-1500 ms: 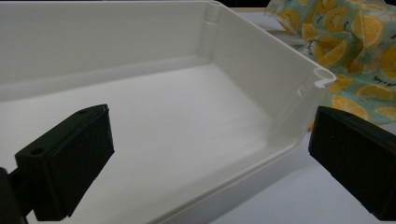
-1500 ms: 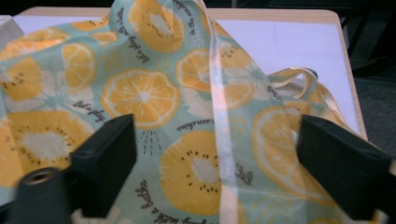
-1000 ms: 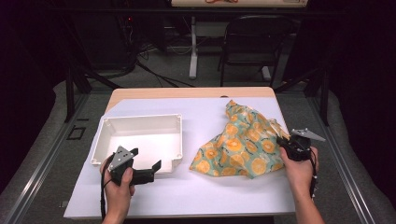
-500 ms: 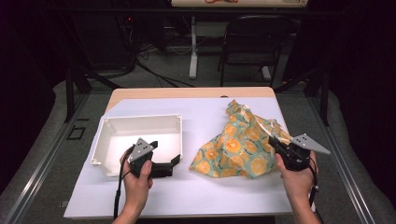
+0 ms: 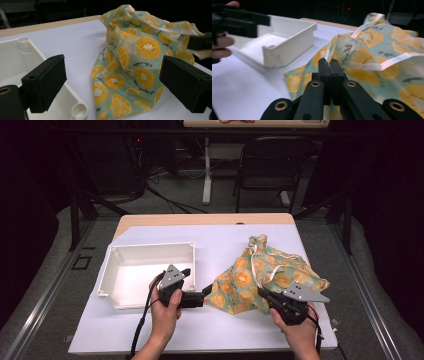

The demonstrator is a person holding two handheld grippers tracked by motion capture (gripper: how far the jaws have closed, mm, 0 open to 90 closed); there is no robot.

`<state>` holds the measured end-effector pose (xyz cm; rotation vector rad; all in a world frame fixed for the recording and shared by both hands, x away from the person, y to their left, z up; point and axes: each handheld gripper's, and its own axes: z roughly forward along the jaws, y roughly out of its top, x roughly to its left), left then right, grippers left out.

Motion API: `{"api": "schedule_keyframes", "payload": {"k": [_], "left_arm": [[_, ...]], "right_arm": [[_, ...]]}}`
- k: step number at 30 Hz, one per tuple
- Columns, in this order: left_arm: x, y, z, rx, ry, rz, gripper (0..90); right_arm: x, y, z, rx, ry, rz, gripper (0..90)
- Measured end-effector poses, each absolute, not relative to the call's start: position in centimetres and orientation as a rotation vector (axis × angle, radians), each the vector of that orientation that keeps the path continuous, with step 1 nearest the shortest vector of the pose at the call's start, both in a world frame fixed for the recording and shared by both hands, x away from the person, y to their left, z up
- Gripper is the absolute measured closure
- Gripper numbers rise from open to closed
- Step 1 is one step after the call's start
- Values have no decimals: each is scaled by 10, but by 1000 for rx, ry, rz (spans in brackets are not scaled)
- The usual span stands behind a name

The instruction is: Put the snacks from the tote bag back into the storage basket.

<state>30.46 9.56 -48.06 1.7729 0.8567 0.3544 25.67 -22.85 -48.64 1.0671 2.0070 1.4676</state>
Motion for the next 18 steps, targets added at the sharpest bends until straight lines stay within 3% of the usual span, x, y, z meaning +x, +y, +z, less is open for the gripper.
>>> {"api": "schedule_keyframes", "payload": {"k": [7, 18], "left_arm": [[304, 76, -482, 1796, 827, 318, 157], [308, 26, -482, 1866, 779, 188, 181]], "right_arm": [[251, -207, -500, 1010, 2153, 1460, 900], [255, -194, -515, 1018, 2198, 1403, 900]]}}
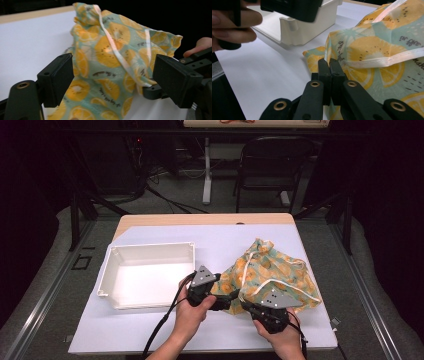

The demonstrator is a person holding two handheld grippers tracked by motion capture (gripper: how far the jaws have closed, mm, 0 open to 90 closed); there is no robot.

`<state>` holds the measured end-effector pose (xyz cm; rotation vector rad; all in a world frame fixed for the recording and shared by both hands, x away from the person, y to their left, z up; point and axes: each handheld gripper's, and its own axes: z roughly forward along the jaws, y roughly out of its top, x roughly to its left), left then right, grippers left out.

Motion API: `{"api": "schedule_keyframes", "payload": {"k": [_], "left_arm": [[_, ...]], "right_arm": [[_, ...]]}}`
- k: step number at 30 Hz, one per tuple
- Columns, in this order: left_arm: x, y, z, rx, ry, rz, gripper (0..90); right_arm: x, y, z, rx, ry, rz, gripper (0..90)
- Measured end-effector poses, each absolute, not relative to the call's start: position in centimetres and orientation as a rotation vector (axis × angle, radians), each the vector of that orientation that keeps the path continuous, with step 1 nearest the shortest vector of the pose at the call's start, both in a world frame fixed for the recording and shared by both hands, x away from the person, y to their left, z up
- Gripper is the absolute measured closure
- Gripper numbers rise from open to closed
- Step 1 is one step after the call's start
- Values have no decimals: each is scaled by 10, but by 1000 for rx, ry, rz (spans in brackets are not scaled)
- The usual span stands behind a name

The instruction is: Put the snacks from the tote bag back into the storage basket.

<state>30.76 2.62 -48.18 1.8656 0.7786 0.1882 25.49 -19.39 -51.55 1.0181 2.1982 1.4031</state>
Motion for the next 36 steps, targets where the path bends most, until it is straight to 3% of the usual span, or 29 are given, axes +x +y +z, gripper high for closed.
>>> {"api": "schedule_keyframes", "payload": {"k": [3, 5, 12, 16, 17, 20, 31, 36], "left_arm": [[311, 13, -485, 1902, 758, 132, 186], [312, 8, -487, 1913, 761, 91, 241], [314, -1, -492, 1990, 776, 56, 562], [316, 1, -490, 1988, 777, 9, 859], [318, 3, -490, 1979, 774, -9, 887], [320, 8, -487, 1981, 769, -15, 900], [319, 27, -489, 1965, 790, 22, 900], [315, 33, -492, 1977, 790, 27, 900]], "right_arm": [[254, -194, -515, 1002, 2205, 1412, 894], [253, -194, -516, 992, 2205, 1418, 886], [253, -195, -515, 966, 2208, 1431, 876], [253, -194, -516, 955, 2224, 1438, 829], [253, -194, -515, 942, 2224, 1450, 793], [250, -196, -510, 913, 2214, 1480, 696], [249, -233, -479, 907, 2082, 1569, 593], [254, -247, -471, 997, 1970, 1564, 485]]}}
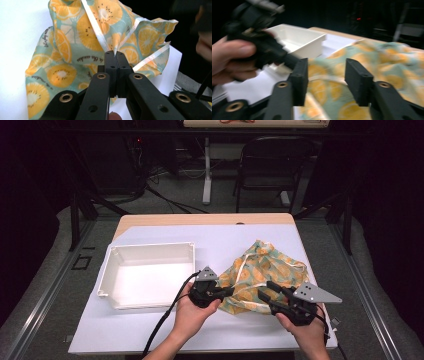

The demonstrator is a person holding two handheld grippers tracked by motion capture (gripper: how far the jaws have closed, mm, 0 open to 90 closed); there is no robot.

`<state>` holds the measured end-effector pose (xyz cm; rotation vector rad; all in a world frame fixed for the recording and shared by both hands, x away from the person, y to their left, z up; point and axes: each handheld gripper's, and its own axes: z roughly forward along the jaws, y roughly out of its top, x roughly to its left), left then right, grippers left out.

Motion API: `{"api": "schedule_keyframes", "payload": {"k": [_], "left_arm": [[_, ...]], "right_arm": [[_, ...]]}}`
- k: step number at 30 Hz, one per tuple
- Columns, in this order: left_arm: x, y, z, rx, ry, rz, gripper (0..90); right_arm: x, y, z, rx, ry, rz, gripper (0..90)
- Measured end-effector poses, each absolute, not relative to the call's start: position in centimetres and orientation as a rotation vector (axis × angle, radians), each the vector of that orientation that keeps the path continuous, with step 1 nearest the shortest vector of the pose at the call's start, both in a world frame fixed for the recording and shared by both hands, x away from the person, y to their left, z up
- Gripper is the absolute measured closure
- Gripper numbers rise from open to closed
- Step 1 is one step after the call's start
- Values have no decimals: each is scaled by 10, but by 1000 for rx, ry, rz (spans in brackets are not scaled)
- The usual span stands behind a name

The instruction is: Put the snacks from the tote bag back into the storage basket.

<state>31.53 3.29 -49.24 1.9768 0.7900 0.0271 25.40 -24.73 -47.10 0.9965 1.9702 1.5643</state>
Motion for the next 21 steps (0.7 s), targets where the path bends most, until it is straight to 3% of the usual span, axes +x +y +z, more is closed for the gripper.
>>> {"api": "schedule_keyframes", "payload": {"k": [1, 3, 13, 17, 21], "left_arm": [[313, 36, -495, 1979, 791, 31, 900], [312, 39, -497, 1975, 791, 36, 900], [304, 49, -504, 1986, 782, 43, 900], [302, 51, -506, 1976, 784, 39, 900], [301, 54, -507, 1975, 782, 30, 900]], "right_arm": [[260, -252, -470, 1054, 1932, 1529, 395], [266, -256, -472, 1110, 1908, 1490, 338], [296, -251, -493, 1236, 2039, 1372, 155], [300, -247, -501, 1257, 2083, 1336, 186], [299, -249, -507, 1252, 2117, 1341, 473]]}}
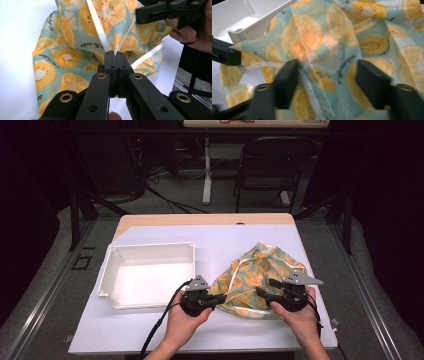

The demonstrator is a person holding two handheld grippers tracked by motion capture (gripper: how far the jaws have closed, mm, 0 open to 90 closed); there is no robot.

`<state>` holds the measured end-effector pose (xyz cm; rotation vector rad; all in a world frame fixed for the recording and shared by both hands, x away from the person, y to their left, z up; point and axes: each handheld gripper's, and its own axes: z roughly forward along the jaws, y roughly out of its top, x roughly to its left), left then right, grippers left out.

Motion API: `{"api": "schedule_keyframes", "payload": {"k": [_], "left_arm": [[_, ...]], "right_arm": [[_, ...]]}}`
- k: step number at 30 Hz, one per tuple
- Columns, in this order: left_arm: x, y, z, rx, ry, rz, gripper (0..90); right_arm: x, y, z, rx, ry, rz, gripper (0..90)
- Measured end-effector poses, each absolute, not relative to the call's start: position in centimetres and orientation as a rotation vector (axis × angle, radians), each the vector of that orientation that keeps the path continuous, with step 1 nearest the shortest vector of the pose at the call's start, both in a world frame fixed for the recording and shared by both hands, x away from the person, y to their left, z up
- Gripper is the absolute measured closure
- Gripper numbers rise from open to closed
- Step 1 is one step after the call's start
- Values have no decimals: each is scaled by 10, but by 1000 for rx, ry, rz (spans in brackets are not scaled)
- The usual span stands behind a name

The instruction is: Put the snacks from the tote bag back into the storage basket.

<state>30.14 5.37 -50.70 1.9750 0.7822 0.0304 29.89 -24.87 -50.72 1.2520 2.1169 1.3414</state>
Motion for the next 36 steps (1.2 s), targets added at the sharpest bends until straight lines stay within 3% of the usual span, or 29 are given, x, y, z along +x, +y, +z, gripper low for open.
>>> {"api": "schedule_keyframes", "payload": {"k": [1, 4, 9, 13, 19, 24, 36], "left_arm": [[301, 54, -508, 1979, 777, 28, 900], [300, 55, -510, 1980, 777, 25, 900], [299, 58, -506, 1960, 771, 27, 900], [299, 61, -504, 1944, 764, 8, 875], [301, 68, -494, 1849, 752, 11, 602], [306, 68, -487, 1783, 763, 15, 449], [319, 61, -490, 1744, 845, 48, 321]], "right_arm": [[296, -247, -508, 1230, 2130, 1348, 592], [292, -244, -507, 1182, 2148, 1343, 750], [281, -239, -499, 1113, 2116, 1352, 875], [273, -236, -492, 1061, 2071, 1384, 894], [267, -223, -490, 994, 2060, 1436, 898], [265, -207, -492, 931, 2111, 1442, 898], [258, -177, -501, 815, 2224, 1438, 899]]}}
